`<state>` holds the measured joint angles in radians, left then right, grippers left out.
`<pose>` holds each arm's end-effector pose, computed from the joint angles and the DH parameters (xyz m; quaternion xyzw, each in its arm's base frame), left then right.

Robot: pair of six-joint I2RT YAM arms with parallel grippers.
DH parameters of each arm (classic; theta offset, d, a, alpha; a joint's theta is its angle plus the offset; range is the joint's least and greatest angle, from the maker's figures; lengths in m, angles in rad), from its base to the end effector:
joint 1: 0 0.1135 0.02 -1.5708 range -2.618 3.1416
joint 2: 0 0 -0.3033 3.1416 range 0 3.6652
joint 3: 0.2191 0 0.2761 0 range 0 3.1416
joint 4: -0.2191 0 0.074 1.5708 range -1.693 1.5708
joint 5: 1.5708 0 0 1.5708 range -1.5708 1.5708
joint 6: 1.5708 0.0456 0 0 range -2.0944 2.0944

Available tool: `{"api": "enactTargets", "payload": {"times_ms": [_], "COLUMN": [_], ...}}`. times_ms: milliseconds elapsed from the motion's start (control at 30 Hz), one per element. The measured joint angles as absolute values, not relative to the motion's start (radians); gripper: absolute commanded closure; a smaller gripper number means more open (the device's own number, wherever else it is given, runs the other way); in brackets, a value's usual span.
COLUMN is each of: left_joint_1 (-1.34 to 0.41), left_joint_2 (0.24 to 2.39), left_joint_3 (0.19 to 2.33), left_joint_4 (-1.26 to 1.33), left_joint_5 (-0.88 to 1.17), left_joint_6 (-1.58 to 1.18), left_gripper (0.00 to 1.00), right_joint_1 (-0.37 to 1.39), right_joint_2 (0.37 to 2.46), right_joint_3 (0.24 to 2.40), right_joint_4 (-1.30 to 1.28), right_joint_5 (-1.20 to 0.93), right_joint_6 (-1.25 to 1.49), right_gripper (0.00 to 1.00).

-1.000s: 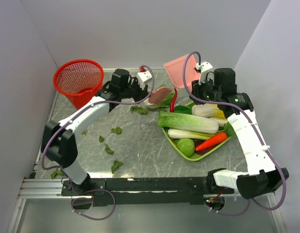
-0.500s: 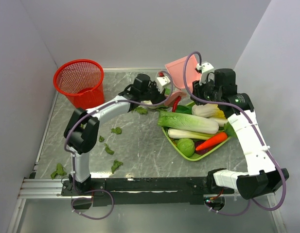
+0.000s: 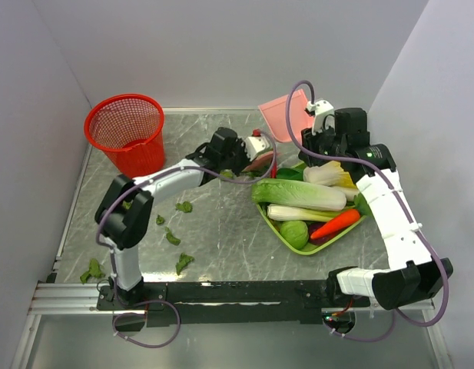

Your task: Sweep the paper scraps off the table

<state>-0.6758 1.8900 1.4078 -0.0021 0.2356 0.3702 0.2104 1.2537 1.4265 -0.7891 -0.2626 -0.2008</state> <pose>0.3729 -0.3126 0.2746 0.4772 0.7061 -0.1776 0.4920 0.2683 0.0694 0.4389 -0.2386 0.8498 0.1185 0.4548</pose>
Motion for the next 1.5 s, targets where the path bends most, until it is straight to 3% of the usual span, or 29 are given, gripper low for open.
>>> {"api": "enactTargets", "payload": {"times_ms": [367, 533, 667, 900, 1167, 1300, 1500], "left_joint_1": [-0.641, -0.636, -0.595, -0.437, -0.376, -0.340, -0.313], "left_joint_2": [1.457, 1.252, 1.235, 1.234, 1.254, 1.313, 1.334], "left_joint_3": [1.072, 1.026, 1.063, 1.140, 1.197, 1.246, 1.228], "left_joint_4": [-0.322, -0.403, -0.420, -0.434, -0.423, -0.422, -0.356], "left_joint_5": [0.222, 0.223, 0.206, 0.060, -0.052, 0.015, 0.277], "left_joint_6": [0.464, 0.459, 0.449, 0.418, 0.341, 0.243, -0.022], "left_gripper": [0.99, 0.99, 0.99, 0.99, 0.99, 0.99, 0.99], "right_joint_1": [0.210, 0.210, 0.243, 0.498, 0.730, 0.746, 0.739], "right_joint_2": [1.267, 1.267, 1.267, 1.243, 1.198, 1.198, 1.102], "right_joint_3": [1.426, 1.417, 1.417, 1.398, 1.319, 1.257, 1.221], "right_joint_4": [-0.782, -0.770, -0.780, -0.903, -1.026, -1.047, -1.012], "right_joint_5": [-0.295, -0.315, -0.309, -0.242, -0.261, -0.289, -0.268], "right_joint_6": [-0.187, -0.180, -0.225, -0.375, -0.409, -0.389, -0.301], "right_gripper": [1.00, 1.00, 1.00, 1.00, 1.00, 1.00, 1.00]}}
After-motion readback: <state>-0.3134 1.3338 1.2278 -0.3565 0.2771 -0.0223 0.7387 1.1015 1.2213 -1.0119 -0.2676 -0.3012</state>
